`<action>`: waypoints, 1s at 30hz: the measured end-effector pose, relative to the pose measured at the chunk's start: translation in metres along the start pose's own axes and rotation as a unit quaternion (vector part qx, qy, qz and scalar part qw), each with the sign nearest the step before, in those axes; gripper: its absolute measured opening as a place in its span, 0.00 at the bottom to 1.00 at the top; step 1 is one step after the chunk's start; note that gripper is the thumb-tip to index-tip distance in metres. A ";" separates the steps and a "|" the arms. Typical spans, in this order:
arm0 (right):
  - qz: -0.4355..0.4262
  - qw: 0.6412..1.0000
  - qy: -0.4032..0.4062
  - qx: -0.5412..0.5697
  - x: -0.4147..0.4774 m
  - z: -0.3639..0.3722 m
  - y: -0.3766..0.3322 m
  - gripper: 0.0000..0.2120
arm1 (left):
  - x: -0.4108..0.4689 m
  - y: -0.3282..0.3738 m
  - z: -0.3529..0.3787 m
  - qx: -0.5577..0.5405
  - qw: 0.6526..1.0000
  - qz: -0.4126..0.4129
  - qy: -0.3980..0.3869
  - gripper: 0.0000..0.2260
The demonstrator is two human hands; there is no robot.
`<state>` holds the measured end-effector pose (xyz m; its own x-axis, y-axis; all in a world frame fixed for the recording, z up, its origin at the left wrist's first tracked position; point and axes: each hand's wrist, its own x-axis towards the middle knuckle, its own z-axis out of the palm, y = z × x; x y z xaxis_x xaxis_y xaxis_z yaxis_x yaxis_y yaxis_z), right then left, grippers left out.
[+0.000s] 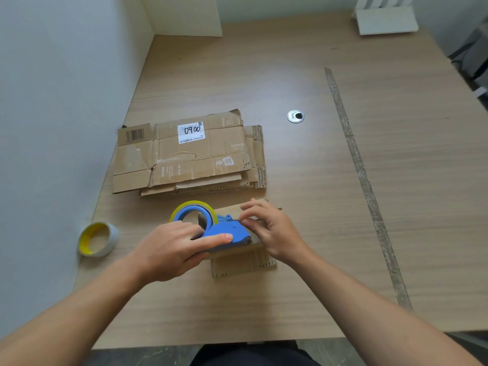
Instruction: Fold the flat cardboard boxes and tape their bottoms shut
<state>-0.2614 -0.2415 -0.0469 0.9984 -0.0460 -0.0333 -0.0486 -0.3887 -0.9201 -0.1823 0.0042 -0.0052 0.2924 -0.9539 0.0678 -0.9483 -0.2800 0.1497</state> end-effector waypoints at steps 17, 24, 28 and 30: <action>0.135 0.962 0.130 0.199 -0.001 0.005 0.005 0.09 | -0.007 0.001 -0.027 -0.112 0.983 -0.141 -0.039 0.30; 0.241 0.857 0.191 0.414 0.004 0.002 -0.009 0.11 | 0.013 -0.004 -0.034 -0.151 0.964 -0.187 -0.115 0.28; 0.252 0.776 0.254 0.520 -0.002 -0.011 -0.009 0.12 | 0.016 -0.003 -0.032 -0.151 0.964 -0.180 -0.123 0.28; 0.264 0.786 0.264 0.493 -0.009 -0.017 -0.009 0.12 | 0.020 -0.003 -0.033 -0.147 0.965 -0.175 -0.126 0.27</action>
<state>-0.2700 -0.2534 -0.0319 0.6817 -0.4385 -0.5857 -0.1459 0.7030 -0.6961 -0.1691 -0.0103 0.0284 0.5142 -0.8124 -0.2750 -0.7094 -0.5830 0.3959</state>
